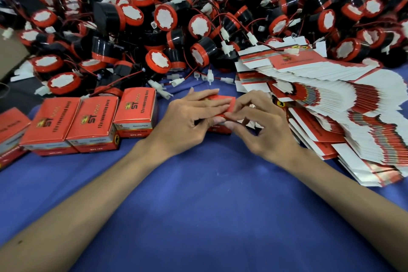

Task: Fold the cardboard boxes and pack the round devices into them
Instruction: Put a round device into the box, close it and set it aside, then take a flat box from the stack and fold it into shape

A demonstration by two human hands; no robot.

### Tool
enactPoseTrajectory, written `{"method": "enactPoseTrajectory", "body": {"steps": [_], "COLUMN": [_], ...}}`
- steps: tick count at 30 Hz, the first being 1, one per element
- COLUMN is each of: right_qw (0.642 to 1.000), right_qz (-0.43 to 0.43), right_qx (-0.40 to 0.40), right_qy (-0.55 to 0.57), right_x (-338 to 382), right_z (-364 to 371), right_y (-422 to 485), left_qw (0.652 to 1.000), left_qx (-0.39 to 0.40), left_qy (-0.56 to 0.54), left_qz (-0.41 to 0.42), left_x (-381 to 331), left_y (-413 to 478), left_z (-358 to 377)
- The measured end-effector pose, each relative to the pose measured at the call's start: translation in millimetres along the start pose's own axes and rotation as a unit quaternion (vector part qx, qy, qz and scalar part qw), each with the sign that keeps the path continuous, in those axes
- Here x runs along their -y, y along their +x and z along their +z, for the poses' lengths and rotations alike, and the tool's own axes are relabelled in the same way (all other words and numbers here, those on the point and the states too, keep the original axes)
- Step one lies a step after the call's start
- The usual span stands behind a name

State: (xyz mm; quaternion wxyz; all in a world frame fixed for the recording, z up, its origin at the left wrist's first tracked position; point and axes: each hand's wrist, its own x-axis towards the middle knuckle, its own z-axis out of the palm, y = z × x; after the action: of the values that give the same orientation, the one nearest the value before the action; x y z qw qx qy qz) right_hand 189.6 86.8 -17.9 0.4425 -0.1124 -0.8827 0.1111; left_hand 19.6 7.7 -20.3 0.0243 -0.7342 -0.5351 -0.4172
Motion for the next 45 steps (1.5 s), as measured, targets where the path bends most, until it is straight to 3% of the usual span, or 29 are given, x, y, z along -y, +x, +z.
{"method": "enactPoseTrajectory", "body": {"steps": [8, 10, 12, 14, 17, 22, 24, 25, 27, 29, 30, 31, 32, 34, 36, 38, 40, 42, 45], "right_qw": [0.981, 0.964, 0.93, 0.881, 0.839, 0.858, 0.877, 0.892, 0.912, 0.924, 0.931, 0.94, 0.95, 0.967, 0.978, 0.98, 0.987, 0.993, 0.983], "right_qz": [-0.059, -0.017, 0.077, 0.187, 0.247, 0.129, 0.072, 0.026, -0.074, -0.152, -0.168, -0.171, -0.169, -0.162, -0.157, -0.162, -0.136, -0.082, 0.064], "right_qx": [0.009, -0.014, -0.004, 0.086, 0.158, 0.057, 0.017, -0.01, -0.066, -0.103, -0.11, -0.109, -0.101, -0.071, -0.023, 0.036, 0.047, -0.025, -0.145], "right_qy": [-0.186, -0.264, -0.359, -0.426, -0.459, -0.494, -0.475, -0.452, -0.397, -0.335, -0.305, -0.273, -0.242, -0.184, -0.139, -0.111, -0.072, -0.077, -0.095], "right_x": [18, 12, -6, -22, -34, -31, -26, -24, -16, -6, -1, 3, 5, 6, 6, 7, 7, 7, 4], "right_z": [-7, -17, -32, -48, -56, -53, -50, -47, -37, -26, -21, -17, -15, -12, -9, -8, -9, -11, -14], "right_y": [8, 19, 30, 34, 24, 21, 21, 21, 17, 11, 8, 4, 1, -3, -7, -10, -11, -11, -6], "left_qw": [0.969, 0.94, 0.884, 0.841, 0.828, 0.771, 0.767, 0.786, 0.871, 0.934, 0.946, 0.94, 0.906, 0.834, 0.804, 0.797, 0.827, 0.856, 0.848], "left_qx": [0.049, 0.062, 0.096, 0.121, 0.183, 0.26, 0.264, 0.248, 0.172, 0.117, 0.108, 0.087, 0.05, -0.032, -0.06, -0.063, -0.097, -0.136, -0.204], "left_qy": [0.231, 0.334, 0.454, 0.518, 0.515, 0.547, 0.551, 0.536, 0.429, 0.246, 0.119, -0.044, -0.222, -0.415, -0.475, -0.489, -0.433, -0.365, -0.334], "left_qz": [0.073, 0.029, -0.057, -0.103, -0.126, -0.194, -0.199, -0.184, -0.168, -0.231, -0.282, -0.327, -0.356, -0.362, -0.353, -0.349, -0.345, -0.34, -0.357], "left_x": [-12, -22, -33, -39, -35, -26, -22, -21, -26, -32, -36, -38, -41, -40, -32, -29, -23, -20, -11], "left_y": [-1, -1, 3, 6, 7, 14, 15, 15, 15, 16, 16, 16, 15, 13, 10, 9, 10, 9, 8], "left_z": [-5, -6, -6, -9, -11, -30, -35, -34, -24, -10, -5, 1, 5, 8, 7, 6, 8, 11, 14]}}
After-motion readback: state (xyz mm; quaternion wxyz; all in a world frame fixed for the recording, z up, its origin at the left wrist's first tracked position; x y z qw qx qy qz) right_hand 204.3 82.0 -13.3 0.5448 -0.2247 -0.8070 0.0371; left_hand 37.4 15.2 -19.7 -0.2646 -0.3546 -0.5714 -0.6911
